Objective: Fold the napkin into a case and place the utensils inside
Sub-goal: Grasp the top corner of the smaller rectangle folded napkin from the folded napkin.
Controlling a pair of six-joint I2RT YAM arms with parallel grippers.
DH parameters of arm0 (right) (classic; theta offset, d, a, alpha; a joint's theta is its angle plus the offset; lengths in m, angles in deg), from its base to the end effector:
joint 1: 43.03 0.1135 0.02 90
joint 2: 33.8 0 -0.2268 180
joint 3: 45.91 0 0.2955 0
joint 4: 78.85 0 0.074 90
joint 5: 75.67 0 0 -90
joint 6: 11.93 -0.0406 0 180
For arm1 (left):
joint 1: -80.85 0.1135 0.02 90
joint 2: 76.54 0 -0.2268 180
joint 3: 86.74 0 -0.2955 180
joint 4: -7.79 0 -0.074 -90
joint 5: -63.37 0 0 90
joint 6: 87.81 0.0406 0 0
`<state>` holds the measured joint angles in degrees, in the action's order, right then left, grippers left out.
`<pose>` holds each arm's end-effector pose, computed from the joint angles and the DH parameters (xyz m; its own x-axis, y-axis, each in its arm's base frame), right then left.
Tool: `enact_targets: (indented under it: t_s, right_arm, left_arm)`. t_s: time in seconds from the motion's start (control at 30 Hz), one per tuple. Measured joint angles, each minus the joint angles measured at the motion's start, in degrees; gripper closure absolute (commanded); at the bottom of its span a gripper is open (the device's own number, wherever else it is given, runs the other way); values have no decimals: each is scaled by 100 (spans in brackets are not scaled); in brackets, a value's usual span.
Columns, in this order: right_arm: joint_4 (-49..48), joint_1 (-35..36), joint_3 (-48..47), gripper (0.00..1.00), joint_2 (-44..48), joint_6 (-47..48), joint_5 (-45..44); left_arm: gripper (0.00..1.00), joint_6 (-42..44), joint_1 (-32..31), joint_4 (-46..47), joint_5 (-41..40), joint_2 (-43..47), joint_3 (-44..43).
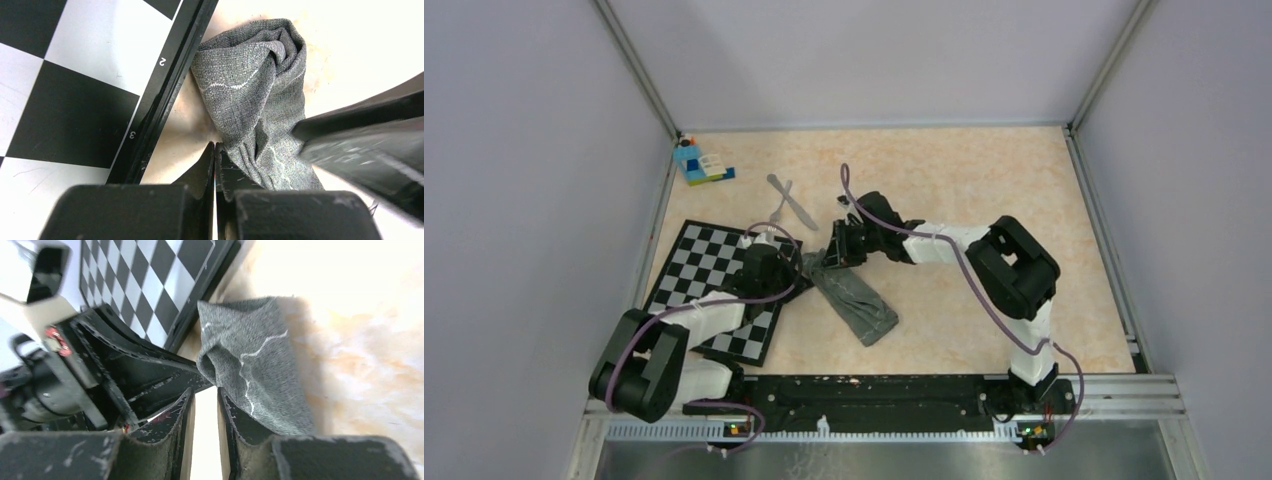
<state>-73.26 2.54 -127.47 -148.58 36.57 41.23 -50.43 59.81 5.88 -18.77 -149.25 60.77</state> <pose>0.3006 0.3329 0.0885 -0.9141 -0.0884 -0.3957 -0.3711 0.5756 0.7287 0.2434 -0.0996 0.0626 -0.7379 -0.5595 -0.3773 -0.2241 0.7306 -0.6450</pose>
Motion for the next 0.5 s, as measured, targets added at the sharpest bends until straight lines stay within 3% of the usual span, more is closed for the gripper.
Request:
enact_targets:
  t_s: [0.23,0.37,0.5]
  right_arm:
    - [-72,-389,9,84,197,46,28]
    - [-81,-363,-39,92,48,46,83]
    - [-131,-278,-168,93,-199,39,114]
  left_arm:
    - [100,31,0,-35,2,70,109]
    - [100,37,0,-31,0,68,107]
    - [100,48,0,31,4,22,107]
